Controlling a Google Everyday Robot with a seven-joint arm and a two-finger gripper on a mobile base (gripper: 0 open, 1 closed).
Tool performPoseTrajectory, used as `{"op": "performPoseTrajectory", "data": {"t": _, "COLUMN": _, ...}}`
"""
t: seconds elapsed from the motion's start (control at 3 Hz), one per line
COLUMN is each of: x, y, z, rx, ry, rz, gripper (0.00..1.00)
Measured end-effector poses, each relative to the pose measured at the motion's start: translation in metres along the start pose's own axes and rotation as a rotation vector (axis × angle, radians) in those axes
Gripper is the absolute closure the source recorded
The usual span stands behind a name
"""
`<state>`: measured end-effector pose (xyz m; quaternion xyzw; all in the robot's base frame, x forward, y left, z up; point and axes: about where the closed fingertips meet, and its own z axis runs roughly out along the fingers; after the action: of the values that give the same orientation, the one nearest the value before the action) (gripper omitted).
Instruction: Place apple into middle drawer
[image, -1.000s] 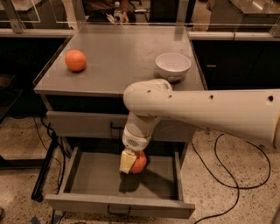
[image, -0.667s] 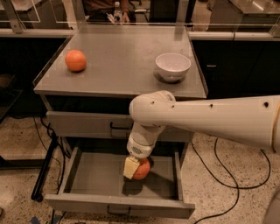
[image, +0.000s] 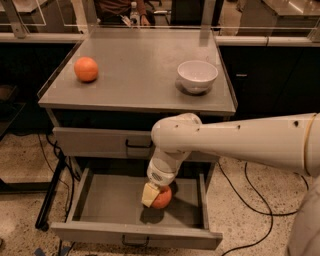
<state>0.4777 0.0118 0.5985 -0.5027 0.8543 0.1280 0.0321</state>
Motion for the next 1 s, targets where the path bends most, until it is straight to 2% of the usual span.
{"op": "performPoseTrajectory", "data": {"t": 0.33, "x": 0.011, "y": -0.026, "z": 0.018, "rx": 0.056, "ry": -0.04, "rz": 0.134, "gripper": 1.0}}
{"op": "performPoseTrajectory", "data": {"t": 0.67, "x": 0.019, "y": -0.045, "z": 0.033, "rx": 0.086, "ry": -0.066, "rz": 0.235, "gripper": 1.0}}
{"op": "performPoseTrajectory", "data": {"t": 1.0, "x": 0.017, "y": -0.047, "z": 0.034, "rx": 0.087, "ry": -0.075, "rz": 0.251, "gripper": 1.0}}
